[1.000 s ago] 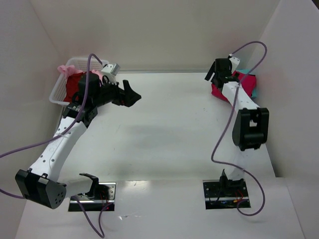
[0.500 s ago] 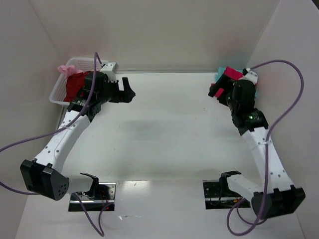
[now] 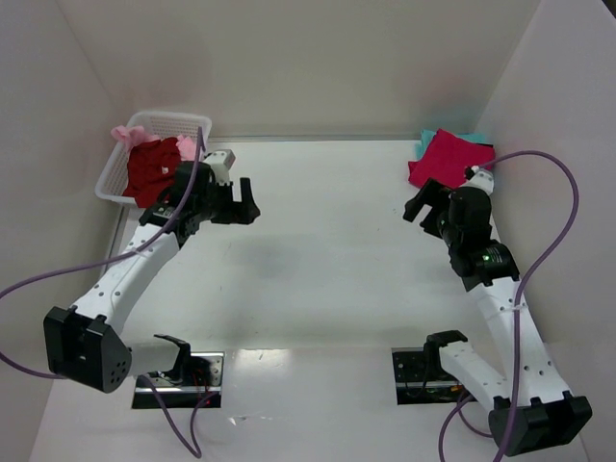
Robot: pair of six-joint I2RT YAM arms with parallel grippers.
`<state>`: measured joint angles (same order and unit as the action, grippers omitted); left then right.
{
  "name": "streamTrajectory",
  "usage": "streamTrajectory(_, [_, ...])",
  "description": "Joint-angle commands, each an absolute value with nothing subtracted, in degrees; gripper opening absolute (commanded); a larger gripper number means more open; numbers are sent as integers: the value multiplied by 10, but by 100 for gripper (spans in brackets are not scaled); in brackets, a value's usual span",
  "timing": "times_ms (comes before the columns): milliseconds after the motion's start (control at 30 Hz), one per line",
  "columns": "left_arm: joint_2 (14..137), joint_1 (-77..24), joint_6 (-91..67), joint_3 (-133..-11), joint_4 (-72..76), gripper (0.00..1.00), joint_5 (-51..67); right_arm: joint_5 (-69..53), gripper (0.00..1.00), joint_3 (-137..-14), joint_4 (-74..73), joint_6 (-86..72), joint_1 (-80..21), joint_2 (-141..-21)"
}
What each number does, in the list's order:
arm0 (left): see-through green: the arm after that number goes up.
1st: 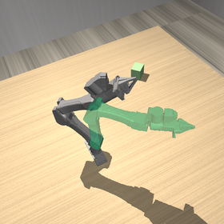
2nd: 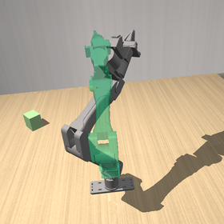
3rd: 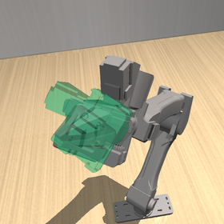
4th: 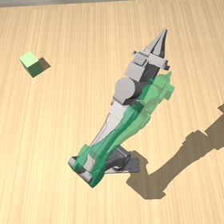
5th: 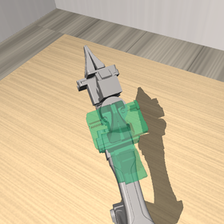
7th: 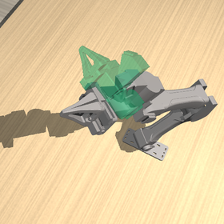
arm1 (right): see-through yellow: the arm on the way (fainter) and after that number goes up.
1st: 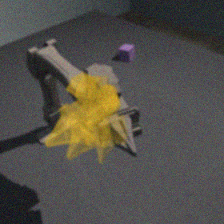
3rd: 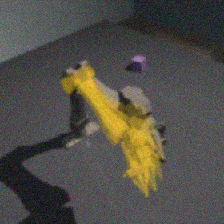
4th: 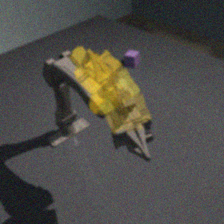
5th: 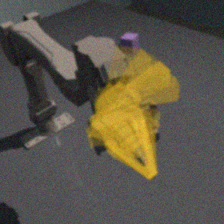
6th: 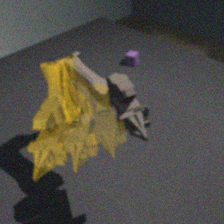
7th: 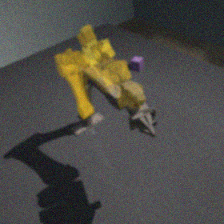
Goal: Fold and stack the t-shirts
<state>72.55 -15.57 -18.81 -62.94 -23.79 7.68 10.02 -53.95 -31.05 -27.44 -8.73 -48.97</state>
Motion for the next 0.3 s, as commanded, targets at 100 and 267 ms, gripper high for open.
streamTrajectory(100, [695,-156,-176,-629,-207,100,104,94,99,-536,-297,-281,-86,-483])
streamTrajectory(267, [695,-156,-171,-629,-218,100,104,100,99,-536,-297,-281,-86,-489])
